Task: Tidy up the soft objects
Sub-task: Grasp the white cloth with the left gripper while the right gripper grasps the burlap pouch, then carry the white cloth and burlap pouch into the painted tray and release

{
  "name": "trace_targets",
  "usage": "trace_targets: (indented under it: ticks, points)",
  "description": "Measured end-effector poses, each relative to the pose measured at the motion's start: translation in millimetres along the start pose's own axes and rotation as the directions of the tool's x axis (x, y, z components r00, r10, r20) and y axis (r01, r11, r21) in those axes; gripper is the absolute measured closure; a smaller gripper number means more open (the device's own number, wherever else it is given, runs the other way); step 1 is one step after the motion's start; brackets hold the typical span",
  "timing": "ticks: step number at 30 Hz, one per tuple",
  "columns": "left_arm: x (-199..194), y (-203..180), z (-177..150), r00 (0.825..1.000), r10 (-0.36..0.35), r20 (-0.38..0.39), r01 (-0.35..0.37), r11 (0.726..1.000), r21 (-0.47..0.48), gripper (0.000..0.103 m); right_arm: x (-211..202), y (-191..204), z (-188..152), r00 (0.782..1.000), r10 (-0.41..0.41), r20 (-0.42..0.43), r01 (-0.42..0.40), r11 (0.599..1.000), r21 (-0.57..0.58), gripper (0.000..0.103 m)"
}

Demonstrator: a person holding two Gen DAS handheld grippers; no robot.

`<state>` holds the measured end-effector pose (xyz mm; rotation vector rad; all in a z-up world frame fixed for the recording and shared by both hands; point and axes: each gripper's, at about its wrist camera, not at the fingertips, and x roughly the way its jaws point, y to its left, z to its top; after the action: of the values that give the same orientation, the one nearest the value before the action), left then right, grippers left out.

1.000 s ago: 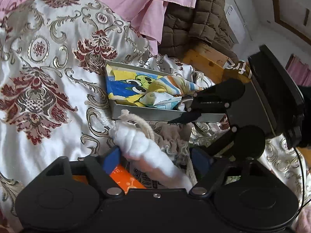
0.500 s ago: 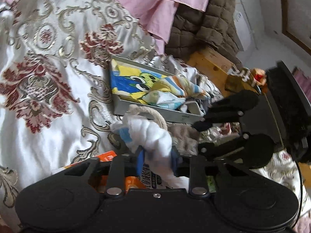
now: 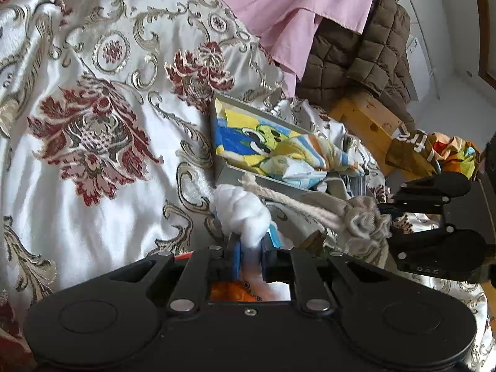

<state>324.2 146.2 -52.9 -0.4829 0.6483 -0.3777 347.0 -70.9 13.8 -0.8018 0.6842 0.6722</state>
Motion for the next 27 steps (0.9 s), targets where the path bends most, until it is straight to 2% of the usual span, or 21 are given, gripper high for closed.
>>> trace_targets:
  ticks: [2,5,10,13,15,18,23,27]
  points:
    - [-6.5,-5.6,2.0,0.999,0.011,0.033,-0.012,1.000,0.022,0.091,-10.0,-0.8,0.1,0.998,-0.049,0.046,0.045,0.996,0.073,0.081]
    - [-22.0,-16.3,6.7,0.995,0.010,0.102,-0.015,0.999,0.051,0.092,-19.4,-2.2,-2.6,0.991,-0.087,0.098,0.065,0.976,0.209,0.081]
    - [-44.8,-31.0,19.7,0.978,0.002,0.207,-0.014,0.998,0.056,0.093,-28.0,-7.5,1.2,0.983,-0.122,0.140,0.080,0.957,0.278,0.081]
    - [-49.1,-39.4,33.8,0.971,0.023,0.238,-0.034,0.999,0.042,0.093,-31.5,-23.7,7.2,0.976,-0.138,0.166,0.075,0.937,0.341,0.081]
    - [-45.7,-49.5,46.7,0.967,0.016,0.253,-0.037,0.996,0.080,0.093,-29.1,-37.0,10.3,0.974,-0.152,0.170,0.077,0.921,0.383,0.081]
    - [-25.4,-61.2,71.7,0.964,0.011,0.267,-0.046,0.991,0.126,0.093,-19.5,-65.7,16.7,0.967,-0.193,0.168,0.099,0.887,0.451,0.081]
    - [30.2,-72.6,110.8,0.963,0.010,0.268,-0.059,0.983,0.176,0.093,5.3,-122.5,18.8,0.957,-0.242,0.160,0.120,0.832,0.542,0.081]
    - [82.1,-75.3,132.2,0.967,0.011,0.254,-0.057,0.983,0.173,0.093,31.8,-158.2,15.2,0.957,-0.263,0.122,0.144,0.796,0.588,0.081]
